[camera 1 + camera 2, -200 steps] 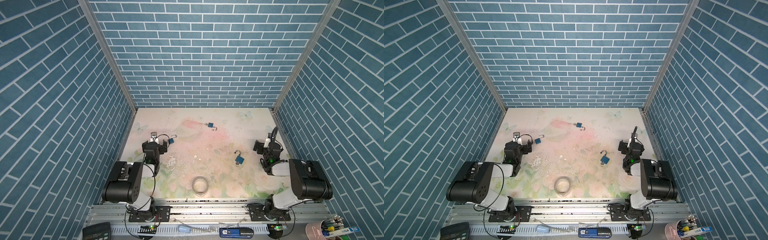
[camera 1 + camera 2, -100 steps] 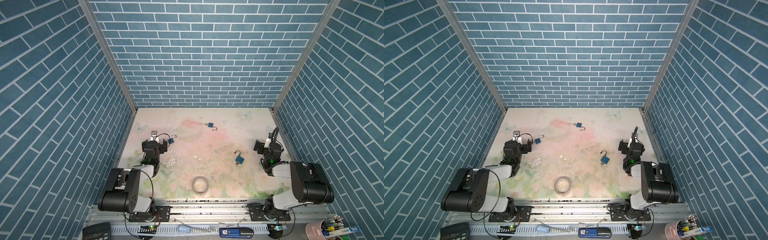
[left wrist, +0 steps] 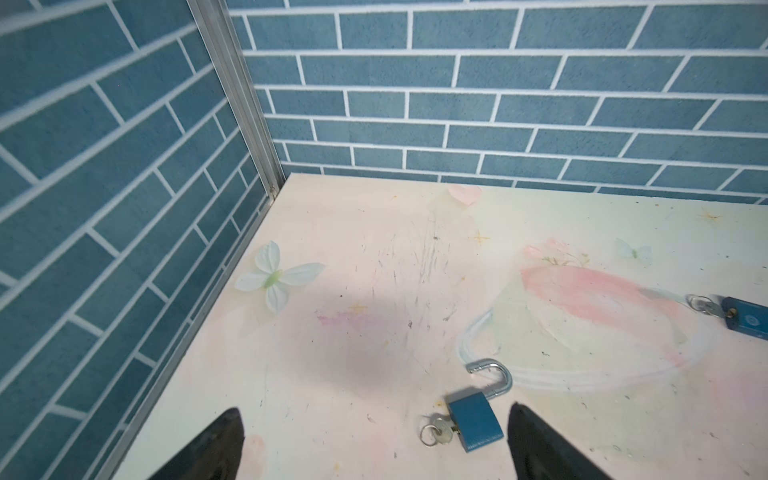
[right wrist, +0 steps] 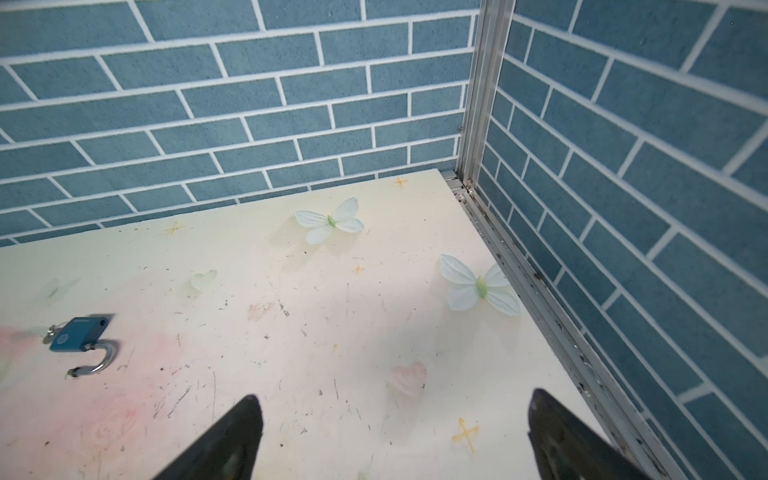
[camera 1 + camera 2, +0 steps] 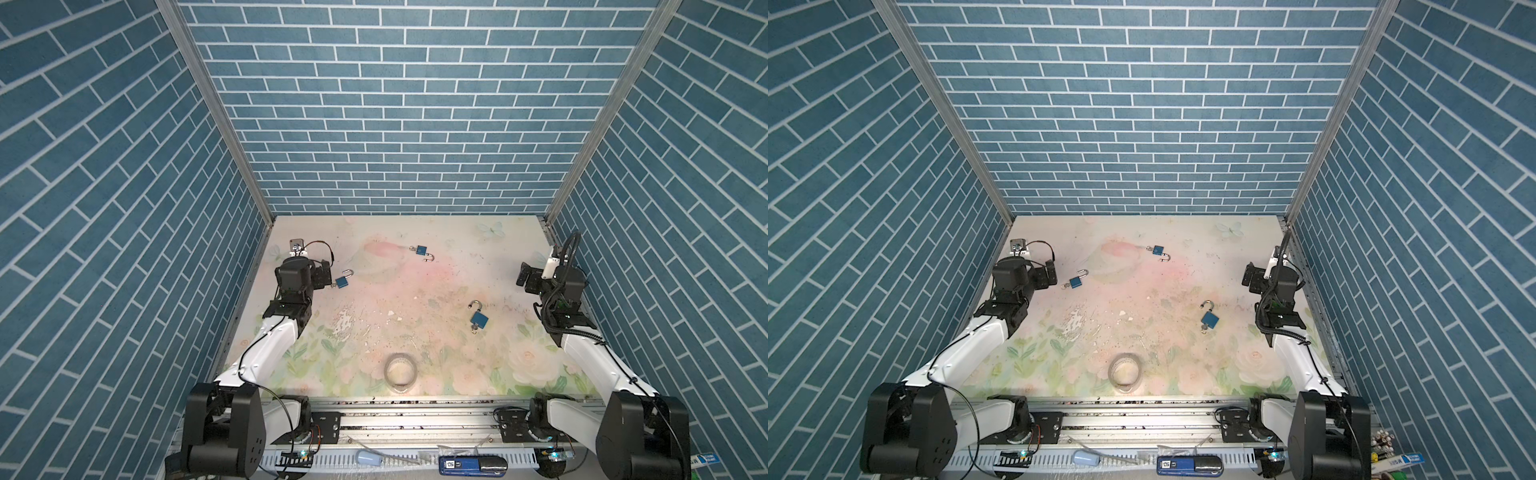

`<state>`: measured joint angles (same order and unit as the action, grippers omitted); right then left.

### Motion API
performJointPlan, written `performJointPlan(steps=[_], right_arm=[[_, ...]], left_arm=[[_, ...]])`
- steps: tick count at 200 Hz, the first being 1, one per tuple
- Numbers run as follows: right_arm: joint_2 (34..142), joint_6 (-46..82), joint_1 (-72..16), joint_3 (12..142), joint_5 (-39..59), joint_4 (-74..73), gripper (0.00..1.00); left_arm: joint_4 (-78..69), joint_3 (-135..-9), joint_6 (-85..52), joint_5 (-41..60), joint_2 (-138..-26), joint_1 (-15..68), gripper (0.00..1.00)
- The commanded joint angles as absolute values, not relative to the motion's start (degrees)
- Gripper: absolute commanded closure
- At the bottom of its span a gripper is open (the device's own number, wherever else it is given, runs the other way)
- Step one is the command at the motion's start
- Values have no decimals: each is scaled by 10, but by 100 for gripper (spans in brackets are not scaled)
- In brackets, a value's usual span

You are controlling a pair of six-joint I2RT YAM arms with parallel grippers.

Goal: Lock with the key

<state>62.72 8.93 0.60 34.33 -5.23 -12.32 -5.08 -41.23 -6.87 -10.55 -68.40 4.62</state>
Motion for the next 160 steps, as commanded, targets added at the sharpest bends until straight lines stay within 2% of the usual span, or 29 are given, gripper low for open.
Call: performJointPlan(steps=[1,37,79,93,120,160], right_arm=[[605,152,-1,391,-44,42,1],[603,221,-18,457,-32,193,1],[642,276,-34,497,47,301,1],[656,271,-50,504,78,313,1],[681,251,-79,529,73,341,1],[689,208,-90,560,87,366,1]], left_arm=[[126,-466,-129,-73,-706,50,0],[263,-533,-154,-84,-744,65,0],[352,-606,-144,-123,-810,129,0],[380,-641,-135,-130,-852,143,0],[427,-703,-99,-157,-925,167,0],[459,-793,-20,-124,-1029,170,1]])
